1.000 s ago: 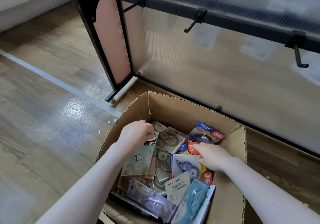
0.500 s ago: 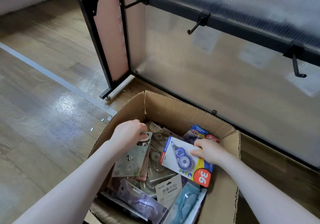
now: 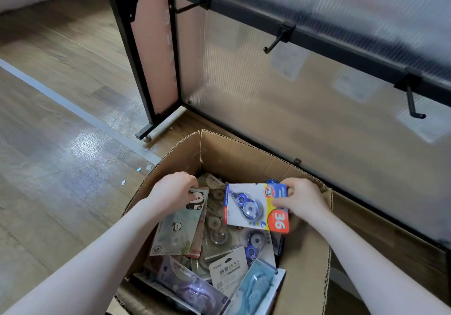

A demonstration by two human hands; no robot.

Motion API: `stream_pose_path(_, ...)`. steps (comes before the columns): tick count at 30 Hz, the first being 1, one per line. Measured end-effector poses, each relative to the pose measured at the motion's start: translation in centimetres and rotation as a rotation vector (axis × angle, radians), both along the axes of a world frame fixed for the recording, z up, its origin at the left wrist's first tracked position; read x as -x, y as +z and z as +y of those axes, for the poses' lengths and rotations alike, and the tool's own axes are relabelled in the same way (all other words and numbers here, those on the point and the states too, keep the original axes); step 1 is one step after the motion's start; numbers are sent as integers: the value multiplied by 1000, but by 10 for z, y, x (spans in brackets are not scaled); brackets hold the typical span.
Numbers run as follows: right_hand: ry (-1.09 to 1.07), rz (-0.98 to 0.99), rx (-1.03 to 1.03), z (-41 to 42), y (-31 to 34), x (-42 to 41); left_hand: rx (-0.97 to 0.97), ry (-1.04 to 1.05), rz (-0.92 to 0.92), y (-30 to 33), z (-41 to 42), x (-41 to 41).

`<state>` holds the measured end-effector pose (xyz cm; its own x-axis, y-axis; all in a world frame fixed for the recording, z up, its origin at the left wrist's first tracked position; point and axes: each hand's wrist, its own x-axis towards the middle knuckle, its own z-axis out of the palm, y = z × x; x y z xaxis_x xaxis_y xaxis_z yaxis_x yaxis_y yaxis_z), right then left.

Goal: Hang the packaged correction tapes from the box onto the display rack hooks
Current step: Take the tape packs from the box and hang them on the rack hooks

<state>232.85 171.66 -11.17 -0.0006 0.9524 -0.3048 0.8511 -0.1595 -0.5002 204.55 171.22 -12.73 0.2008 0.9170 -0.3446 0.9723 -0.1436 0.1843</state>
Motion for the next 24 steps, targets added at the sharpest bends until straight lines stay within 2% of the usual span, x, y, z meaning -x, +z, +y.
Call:
stream_pose_path(3,-76,70,-65,-3,-2,6,-42,1,-4,2,0,-5)
stream_pose_path(10,49,57,73,-12,-14,14,-56,16,-55,6,1,-9)
stream_pose_path(16,-85,94,-135,-13,-7,17,39,61,-108,11,1,-1)
stream_pose_path(24,-144,109,-380,-18,39,4,-143,123,-210,50,-5,-2)
